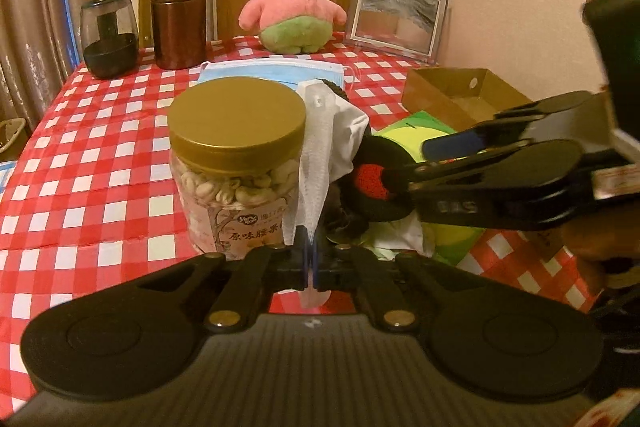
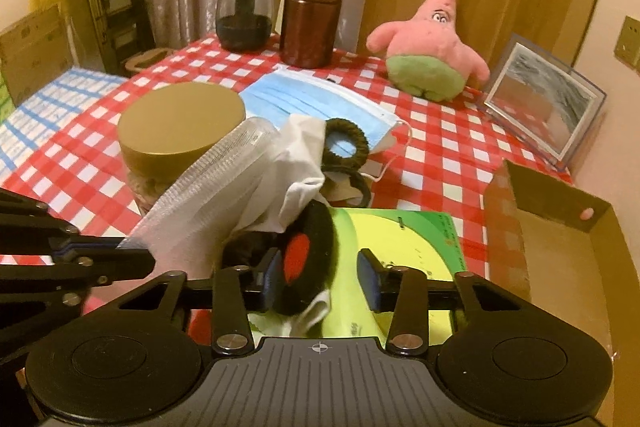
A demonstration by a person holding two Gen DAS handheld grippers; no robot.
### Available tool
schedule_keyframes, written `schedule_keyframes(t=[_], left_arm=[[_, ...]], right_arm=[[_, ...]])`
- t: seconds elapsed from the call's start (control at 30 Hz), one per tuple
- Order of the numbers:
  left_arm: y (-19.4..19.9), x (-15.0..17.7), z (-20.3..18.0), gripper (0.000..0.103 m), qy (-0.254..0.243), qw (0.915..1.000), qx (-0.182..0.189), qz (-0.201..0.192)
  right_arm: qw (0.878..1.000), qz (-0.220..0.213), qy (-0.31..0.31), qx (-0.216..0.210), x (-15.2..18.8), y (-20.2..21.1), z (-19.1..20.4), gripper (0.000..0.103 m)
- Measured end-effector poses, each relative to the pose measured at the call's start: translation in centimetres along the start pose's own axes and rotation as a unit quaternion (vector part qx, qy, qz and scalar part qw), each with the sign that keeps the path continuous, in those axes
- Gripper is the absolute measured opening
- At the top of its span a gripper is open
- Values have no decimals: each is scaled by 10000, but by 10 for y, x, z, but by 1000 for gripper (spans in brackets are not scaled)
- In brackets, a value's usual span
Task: Organize soft objects
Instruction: 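Grasp the white mesh bag with the left tool while the right tool grasps the black-red pad, then carry both items into the cardboard box and open both tools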
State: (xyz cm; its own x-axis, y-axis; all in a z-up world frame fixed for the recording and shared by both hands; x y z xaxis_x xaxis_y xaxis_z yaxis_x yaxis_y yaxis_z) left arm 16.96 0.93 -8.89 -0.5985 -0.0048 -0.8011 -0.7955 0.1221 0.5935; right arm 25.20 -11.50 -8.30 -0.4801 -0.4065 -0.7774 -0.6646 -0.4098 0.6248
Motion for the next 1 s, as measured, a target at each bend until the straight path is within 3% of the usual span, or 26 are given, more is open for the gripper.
schedule_keyframes(t=[0.07,0.2,0.23,0.5,1.0], left_arm=[[0,-1,0,1,27,10000,17,-7],[1,-4,1,0,64,9999,78,-11],[3,-4,0,0,64,9999,102,-13],[20,-25,-4,0,76,9994,228,-232],[75,-77,-34,0,-112,9955,475,-812]], right_arm=[[9998,-19,168,64,-1,-4,5,38],[9994,-41,306,171,-2,-8,8,12],[9995,-73,263,165,-2,-7,7,11],[9985,-455,-159,252,-13,25,-4,9],[9870,-1074,-877,818,-21,119,-46,9]])
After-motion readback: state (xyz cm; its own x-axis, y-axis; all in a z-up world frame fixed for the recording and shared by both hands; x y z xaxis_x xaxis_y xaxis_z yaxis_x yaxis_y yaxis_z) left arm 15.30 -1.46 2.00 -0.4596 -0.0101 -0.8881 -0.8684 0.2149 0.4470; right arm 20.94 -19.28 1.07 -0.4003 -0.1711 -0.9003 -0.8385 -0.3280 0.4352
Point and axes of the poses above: each gripper's, at about its wrist camera, not at the fingertips, and y roughly against the way its jaws point, z to its left, x to its underside, the point moved 4 cm from there along -y, roughly the way its jaws point, and after that the axes turned 5 degrees about -z, right-handed, at the moved point
